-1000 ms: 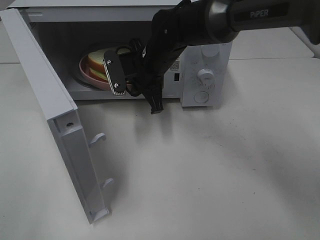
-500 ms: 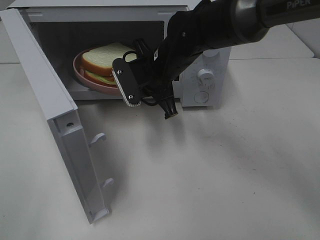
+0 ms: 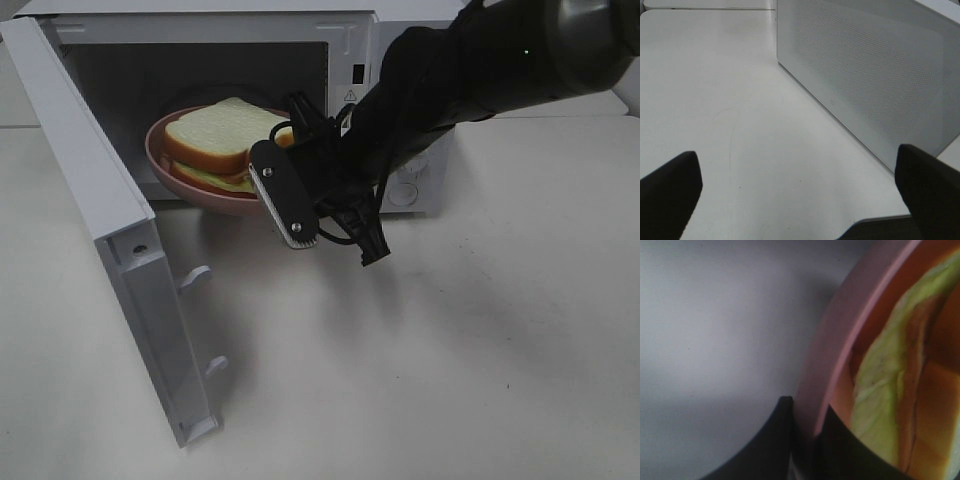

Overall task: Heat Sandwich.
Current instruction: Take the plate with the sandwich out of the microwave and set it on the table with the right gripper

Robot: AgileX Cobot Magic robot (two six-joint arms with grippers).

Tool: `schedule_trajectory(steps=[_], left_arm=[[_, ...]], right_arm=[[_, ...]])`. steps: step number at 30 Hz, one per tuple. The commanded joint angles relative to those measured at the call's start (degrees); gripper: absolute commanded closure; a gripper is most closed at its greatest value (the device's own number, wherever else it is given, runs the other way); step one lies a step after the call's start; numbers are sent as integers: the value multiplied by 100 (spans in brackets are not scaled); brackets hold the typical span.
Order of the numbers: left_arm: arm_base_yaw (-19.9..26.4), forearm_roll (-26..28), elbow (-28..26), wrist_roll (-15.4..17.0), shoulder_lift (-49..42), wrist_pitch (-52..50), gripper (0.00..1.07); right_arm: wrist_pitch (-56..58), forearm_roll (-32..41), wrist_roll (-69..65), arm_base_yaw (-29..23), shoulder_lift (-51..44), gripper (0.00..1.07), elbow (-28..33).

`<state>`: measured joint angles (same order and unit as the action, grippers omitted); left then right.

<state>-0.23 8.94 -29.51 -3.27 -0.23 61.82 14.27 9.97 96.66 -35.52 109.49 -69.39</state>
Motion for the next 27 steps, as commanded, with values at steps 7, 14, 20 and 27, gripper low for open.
schedule_trajectory(steps=[7,14,20,27], left_arm=[[23,17,6,17,-97,-34,9],[23,17,6,17,-97,-34,9],[23,17,6,17,-97,-34,9],[23,17,6,17,-97,-34,9]], right_arm=[[-407,57,-23,-40,-625,107,533],[-413,57,-34,-206,-1043,107,917],[-407,52,-34,-212,-1398,107,1243],[-407,-57,-46,-212,-1919,107,1719]])
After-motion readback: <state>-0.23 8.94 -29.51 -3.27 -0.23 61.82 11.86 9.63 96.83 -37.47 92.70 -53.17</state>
